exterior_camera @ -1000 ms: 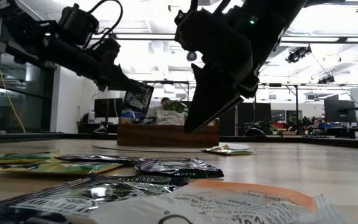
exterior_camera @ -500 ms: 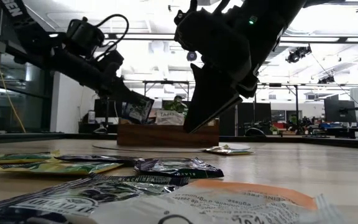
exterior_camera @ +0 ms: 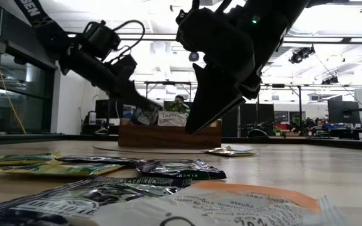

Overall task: Pick & Place Tea
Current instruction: Put the purple tea bag into the left section of the wooden organizer

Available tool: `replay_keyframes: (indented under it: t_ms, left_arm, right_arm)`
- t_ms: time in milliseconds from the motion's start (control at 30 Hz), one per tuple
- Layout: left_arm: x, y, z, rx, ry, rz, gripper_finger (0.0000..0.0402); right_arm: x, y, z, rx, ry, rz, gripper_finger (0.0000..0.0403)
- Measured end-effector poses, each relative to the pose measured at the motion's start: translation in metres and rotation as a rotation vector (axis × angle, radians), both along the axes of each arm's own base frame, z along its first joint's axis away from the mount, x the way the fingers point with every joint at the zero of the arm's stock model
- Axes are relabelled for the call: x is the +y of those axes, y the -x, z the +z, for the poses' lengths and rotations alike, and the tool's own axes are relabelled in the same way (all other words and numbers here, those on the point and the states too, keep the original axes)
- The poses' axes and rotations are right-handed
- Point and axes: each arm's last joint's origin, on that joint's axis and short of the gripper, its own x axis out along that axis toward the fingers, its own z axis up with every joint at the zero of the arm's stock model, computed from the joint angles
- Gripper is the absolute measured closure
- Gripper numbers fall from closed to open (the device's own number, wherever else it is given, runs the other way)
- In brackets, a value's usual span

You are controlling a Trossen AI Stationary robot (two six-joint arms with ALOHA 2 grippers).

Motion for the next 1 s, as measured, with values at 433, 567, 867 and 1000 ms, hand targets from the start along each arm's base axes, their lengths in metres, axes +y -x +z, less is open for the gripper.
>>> replay_keyframes:
  t_ms: [433,567,867,1000]
  left_arm:
    - [0.0001,0.0006,-0.0011,0.021,-0.021,0.004,0.0401]
    - [0.0001,0.0002,-0.0005,0.012,-0.02,0.0,0.0401]
    - [0.0005,0.0007,-0.0009,0.022,-0.028,0.016,0.0354]
    - [0.0019,0.0013,-0.0009,0.034,-0.052,0.064,0.0297]
  right_arm:
    - [-0.0002,-0.0005,0.0003,-0.001,0.01,0.013,0.0367]
    - [-0.0002,-0.0005,0.0003,-0.002,0.01,0.013,0.0362]
    - [0.0,-0.0005,0.0003,0.0,0.005,0.016,0.0363]
    - [0.0,-0.0005,0.0003,0.001,0.005,0.016,0.0359]
